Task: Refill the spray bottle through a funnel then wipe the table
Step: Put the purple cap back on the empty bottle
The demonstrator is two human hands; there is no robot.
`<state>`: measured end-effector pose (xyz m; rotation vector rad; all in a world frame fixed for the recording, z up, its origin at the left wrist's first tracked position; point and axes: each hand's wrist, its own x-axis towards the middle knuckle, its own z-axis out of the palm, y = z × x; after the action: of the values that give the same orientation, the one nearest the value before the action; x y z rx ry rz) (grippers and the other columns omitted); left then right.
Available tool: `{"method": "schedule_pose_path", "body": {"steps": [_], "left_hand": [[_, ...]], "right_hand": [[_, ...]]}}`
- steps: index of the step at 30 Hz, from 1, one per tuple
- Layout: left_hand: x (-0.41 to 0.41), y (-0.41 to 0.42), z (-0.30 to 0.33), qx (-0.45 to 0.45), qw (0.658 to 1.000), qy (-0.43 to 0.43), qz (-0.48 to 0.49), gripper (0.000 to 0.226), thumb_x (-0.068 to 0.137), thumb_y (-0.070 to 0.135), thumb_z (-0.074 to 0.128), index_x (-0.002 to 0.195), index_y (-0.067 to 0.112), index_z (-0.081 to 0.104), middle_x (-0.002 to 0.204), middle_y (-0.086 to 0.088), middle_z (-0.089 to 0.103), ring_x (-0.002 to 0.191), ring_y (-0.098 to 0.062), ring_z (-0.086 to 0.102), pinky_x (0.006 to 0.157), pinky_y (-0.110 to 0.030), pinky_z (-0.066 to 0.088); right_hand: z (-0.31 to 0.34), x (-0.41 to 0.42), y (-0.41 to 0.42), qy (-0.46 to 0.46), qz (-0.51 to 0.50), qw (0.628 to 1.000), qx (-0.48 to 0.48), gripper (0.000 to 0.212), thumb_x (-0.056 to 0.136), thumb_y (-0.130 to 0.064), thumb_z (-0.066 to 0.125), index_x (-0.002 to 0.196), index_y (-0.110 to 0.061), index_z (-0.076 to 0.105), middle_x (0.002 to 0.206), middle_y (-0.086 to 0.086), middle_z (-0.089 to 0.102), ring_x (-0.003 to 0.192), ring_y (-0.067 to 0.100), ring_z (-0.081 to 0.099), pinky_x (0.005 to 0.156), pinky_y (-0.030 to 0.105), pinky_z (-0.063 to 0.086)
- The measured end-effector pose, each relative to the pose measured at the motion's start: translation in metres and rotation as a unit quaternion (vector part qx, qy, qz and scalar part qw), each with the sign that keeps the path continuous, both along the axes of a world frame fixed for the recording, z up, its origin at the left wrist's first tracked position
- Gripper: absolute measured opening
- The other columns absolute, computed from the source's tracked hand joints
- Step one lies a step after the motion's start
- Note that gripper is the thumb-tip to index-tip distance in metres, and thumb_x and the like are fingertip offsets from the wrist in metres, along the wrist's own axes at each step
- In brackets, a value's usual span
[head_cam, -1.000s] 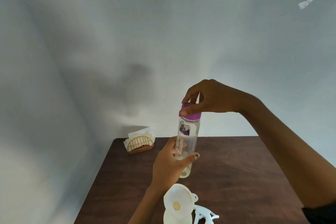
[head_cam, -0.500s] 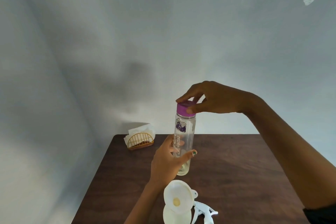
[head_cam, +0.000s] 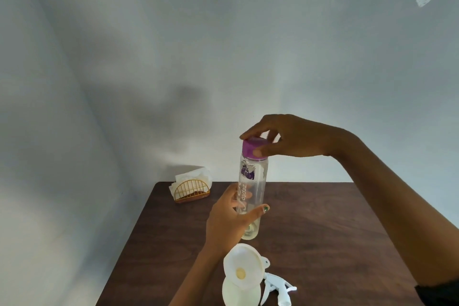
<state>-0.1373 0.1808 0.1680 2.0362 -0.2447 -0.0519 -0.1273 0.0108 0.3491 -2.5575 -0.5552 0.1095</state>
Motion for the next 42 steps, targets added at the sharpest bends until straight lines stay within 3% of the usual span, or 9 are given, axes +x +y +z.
{"method": "schedule_pose_path", "body": {"steps": [3,6,10,13,21,26,28,35,42], "left_hand": [[-0.001,0.0,-0.001,0.007,1.0,-0.009,-0.007,0.076,0.055,0.077,0.067,0.118,0.037,0.052,0.117,0.015,0.065,0.101,-0.011,0.065,0.089,-0.031,0.057],[0.0,0.001,-0.002,0.001,1.0,-0.001,-0.006,0.083,0.053,0.081,0.067,0.12,0.034,0.053,0.117,0.015,0.065,0.102,-0.01,0.065,0.09,-0.031,0.056],[0.002,0.005,-0.005,-0.005,1.0,0.009,0.0,0.083,0.051,0.079,0.067,0.12,0.034,0.055,0.118,0.014,0.066,0.103,-0.01,0.065,0.091,-0.033,0.056],[0.001,0.005,-0.006,-0.007,1.0,0.011,-0.001,0.072,0.055,0.069,0.072,0.116,0.036,0.053,0.115,0.013,0.066,0.102,-0.01,0.065,0.09,-0.032,0.056],[0.001,0.006,-0.008,0.0,1.0,0.001,-0.001,0.074,0.057,0.071,0.073,0.118,0.034,0.056,0.115,0.015,0.066,0.101,-0.01,0.065,0.091,-0.033,0.056],[0.002,0.008,-0.005,-0.008,1.0,0.004,0.002,0.08,0.055,0.073,0.072,0.121,0.032,0.055,0.118,0.012,0.065,0.104,-0.013,0.064,0.092,-0.033,0.055],[0.0,0.007,-0.003,-0.013,1.0,0.003,0.002,0.083,0.054,0.074,0.071,0.122,0.03,0.054,0.118,0.013,0.064,0.105,-0.013,0.063,0.093,-0.031,0.054],[-0.002,0.004,-0.008,-0.015,1.0,0.014,-0.002,0.092,0.048,0.08,0.067,0.124,0.029,0.056,0.12,0.011,0.067,0.105,-0.014,0.065,0.091,-0.036,0.056],[0.0,0.007,-0.011,-0.026,0.999,0.021,-0.001,0.092,0.048,0.078,0.069,0.124,0.028,0.057,0.116,0.011,0.067,0.102,-0.013,0.066,0.089,-0.034,0.057]], "right_hand": [[-0.004,-0.002,0.008,-0.045,-0.091,0.993,-0.06,0.058,0.079,-0.069,0.044,0.092,-0.015,0.061,0.081,0.001,0.061,0.072,0.016,0.054,0.061,0.024,0.04],[-0.007,-0.001,0.01,-0.071,-0.135,0.984,-0.089,0.082,0.073,-0.076,0.018,0.083,-0.009,0.063,0.08,0.008,0.064,0.073,0.02,0.057,0.068,0.03,0.042],[-0.004,0.0,0.001,0.01,-0.032,0.999,0.019,0.028,0.091,-0.043,0.052,0.114,-0.028,0.058,0.113,-0.008,0.059,0.096,0.011,0.057,0.079,0.023,0.049],[-0.005,0.001,0.0,0.058,0.036,0.997,0.028,0.043,0.09,-0.014,0.062,0.128,-0.031,0.053,0.125,-0.013,0.055,0.108,0.006,0.055,0.087,0.019,0.05],[-0.014,0.001,0.01,-0.09,-0.113,0.987,-0.074,0.049,0.085,-0.066,0.039,0.092,-0.019,0.053,0.083,-0.001,0.058,0.072,0.014,0.053,0.061,0.027,0.039],[-0.008,0.0,0.005,0.04,-0.008,0.999,0.018,0.042,0.09,-0.036,0.058,0.131,-0.035,0.046,0.128,-0.013,0.048,0.108,0.007,0.052,0.084,0.019,0.047],[-0.008,0.0,0.005,0.053,0.038,0.998,0.019,0.047,0.089,-0.017,0.062,0.131,-0.032,0.049,0.122,-0.02,0.049,0.106,0.002,0.051,0.081,0.01,0.048],[-0.015,-0.001,0.016,-0.097,-0.135,0.978,-0.125,0.052,0.079,-0.071,0.046,0.091,-0.022,0.058,0.073,-0.009,0.056,0.065,0.007,0.051,0.058,0.025,0.036],[-0.014,-0.001,0.01,-0.029,-0.055,0.998,-0.01,0.045,0.077,-0.048,0.069,0.115,-0.027,0.062,0.099,-0.007,0.063,0.081,0.008,0.058,0.07,0.016,0.046]]}}
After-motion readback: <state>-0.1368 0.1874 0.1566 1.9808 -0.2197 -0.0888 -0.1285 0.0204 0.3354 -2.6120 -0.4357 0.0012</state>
